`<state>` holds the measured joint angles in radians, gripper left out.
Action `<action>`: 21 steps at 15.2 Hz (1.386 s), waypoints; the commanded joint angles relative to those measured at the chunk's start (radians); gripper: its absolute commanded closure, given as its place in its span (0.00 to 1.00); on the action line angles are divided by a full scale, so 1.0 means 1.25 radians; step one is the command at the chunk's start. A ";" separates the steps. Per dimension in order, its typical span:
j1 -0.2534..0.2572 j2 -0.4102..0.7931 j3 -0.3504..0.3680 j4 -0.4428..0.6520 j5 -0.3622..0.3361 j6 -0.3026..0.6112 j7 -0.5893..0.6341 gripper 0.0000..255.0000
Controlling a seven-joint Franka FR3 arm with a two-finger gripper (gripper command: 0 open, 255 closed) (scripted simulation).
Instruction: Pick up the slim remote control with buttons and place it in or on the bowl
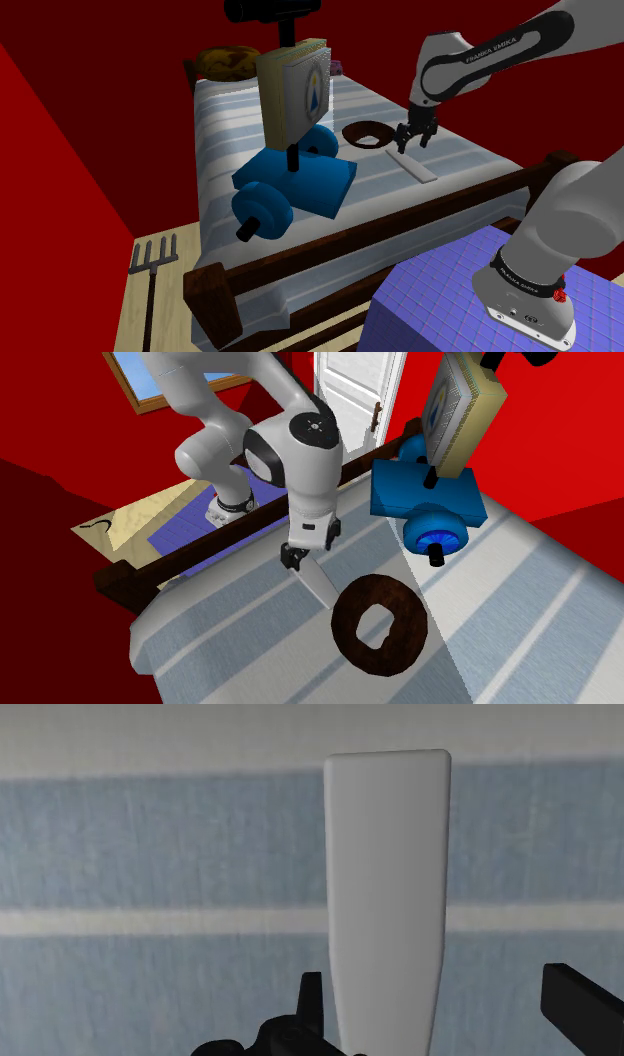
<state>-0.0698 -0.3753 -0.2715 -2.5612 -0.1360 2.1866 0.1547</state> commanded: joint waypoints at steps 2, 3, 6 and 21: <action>-0.003 0.058 -0.021 -0.011 0.009 0.068 -0.011 0.00; -0.003 0.065 -0.022 -0.016 0.010 0.081 -0.012 0.00; -0.002 0.089 -0.026 -0.031 0.014 0.120 -0.016 0.00; 0.000 0.112 -0.030 -0.042 0.018 0.153 -0.020 1.00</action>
<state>-0.0698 -0.2355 -0.3090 -2.6138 -0.1136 2.3778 0.1300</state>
